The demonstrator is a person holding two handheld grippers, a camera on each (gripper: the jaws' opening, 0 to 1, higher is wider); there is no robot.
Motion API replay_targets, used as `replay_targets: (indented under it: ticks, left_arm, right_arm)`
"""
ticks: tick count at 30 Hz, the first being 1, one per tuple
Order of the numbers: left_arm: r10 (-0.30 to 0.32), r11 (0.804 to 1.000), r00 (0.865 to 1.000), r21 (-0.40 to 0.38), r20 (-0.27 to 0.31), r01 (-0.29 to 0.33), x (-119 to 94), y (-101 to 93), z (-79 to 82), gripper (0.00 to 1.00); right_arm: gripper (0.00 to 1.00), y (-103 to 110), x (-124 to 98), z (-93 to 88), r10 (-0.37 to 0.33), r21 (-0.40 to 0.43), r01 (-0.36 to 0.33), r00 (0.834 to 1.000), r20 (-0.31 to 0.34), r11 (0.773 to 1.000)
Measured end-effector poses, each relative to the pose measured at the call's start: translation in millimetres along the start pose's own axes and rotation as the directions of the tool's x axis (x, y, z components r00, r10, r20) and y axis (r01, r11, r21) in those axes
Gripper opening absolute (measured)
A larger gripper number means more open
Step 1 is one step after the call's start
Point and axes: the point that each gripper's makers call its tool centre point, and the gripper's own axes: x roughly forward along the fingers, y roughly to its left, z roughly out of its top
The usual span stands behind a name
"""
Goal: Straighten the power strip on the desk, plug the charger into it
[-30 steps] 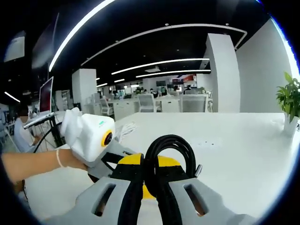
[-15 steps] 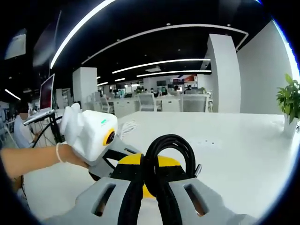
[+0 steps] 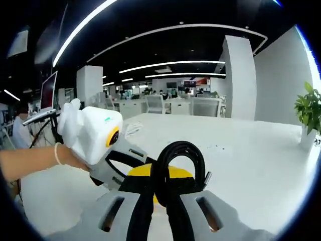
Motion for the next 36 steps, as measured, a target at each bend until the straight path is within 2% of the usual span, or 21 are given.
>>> replay_targets:
  ticks: [8, 16, 18, 19, 22, 23, 26, 31, 33, 36]
  left_arm:
    - [0.024, 1.0, 1.0, 0.017, -0.009, -0.024, -0.5, -7.3, -0.9, 0.26]
    - [0.06, 0.998, 0.998, -0.005, 0.007, -0.06, 0.7, -9.3, 0.7, 0.27]
    - [0.076, 0.997, 0.996, -0.035, 0.046, -0.075, 0.0, -2.9, 6.3, 0.34]
    - [0.067, 0.996, 0.996, -0.058, 0.066, -0.064, -0.4, -4.1, 9.5, 0.39]
    - [0.09, 0.995, 0.993, -0.049, 0.074, -0.086, -2.8, -0.2, 11.1, 0.42]
    - [0.107, 0.994, 0.992, -0.022, 0.066, -0.106, -3.5, 1.9, 9.6, 0.42]
    - [0.107, 0.994, 0.992, -0.037, 0.073, -0.105, -4.7, 1.5, 9.4, 0.47]
    - [0.119, 0.992, 0.987, -0.059, 0.11, -0.113, -7.7, 1.8, 12.0, 0.58]
    - [0.12, 0.991, 0.985, -0.07, 0.121, -0.112, -8.8, 2.3, 12.4, 0.61]
    - [0.131, 0.991, 0.984, -0.058, 0.123, -0.124, -11.6, 3.9, 10.8, 0.62]
  right_arm:
    - [0.06, -0.9, -3.4, 0.7, 0.013, 0.009, -0.013, 1.0, 0.004, 1.0]
    - [0.07, -1.8, -2.7, 2.1, 0.043, 0.045, -0.046, 0.997, 0.061, 0.998]
    - [0.08, -2.0, -2.4, 3.6, 0.047, 0.016, -0.048, 0.996, 0.074, 0.999]
    - [0.08, -1.9, -2.0, 3.4, 0.048, 0.005, -0.048, 0.996, 0.075, 0.999]
    - [0.09, -1.4, -2.6, 3.6, 0.055, 0.006, -0.056, 0.996, 0.073, 0.998]
    - [0.1, -1.8, -1.4, 4.7, 0.059, -0.017, -0.058, 0.995, 0.075, 0.998]
    - [0.13, -2.3, -0.1, 3.8, 0.05, -0.083, -0.044, 0.996, 0.07, 0.996]
    - [0.17, -0.3, -0.5, 3.2, 0.053, -0.093, -0.046, 0.996, 0.071, 0.995]
    - [0.22, 0.3, 0.9, 1.0, 0.057, -0.093, -0.051, 0.996, 0.064, 0.994]
    - [0.23, 1.0, -0.1, 0.0, 0.058, -0.094, -0.052, 0.996, 0.065, 0.994]
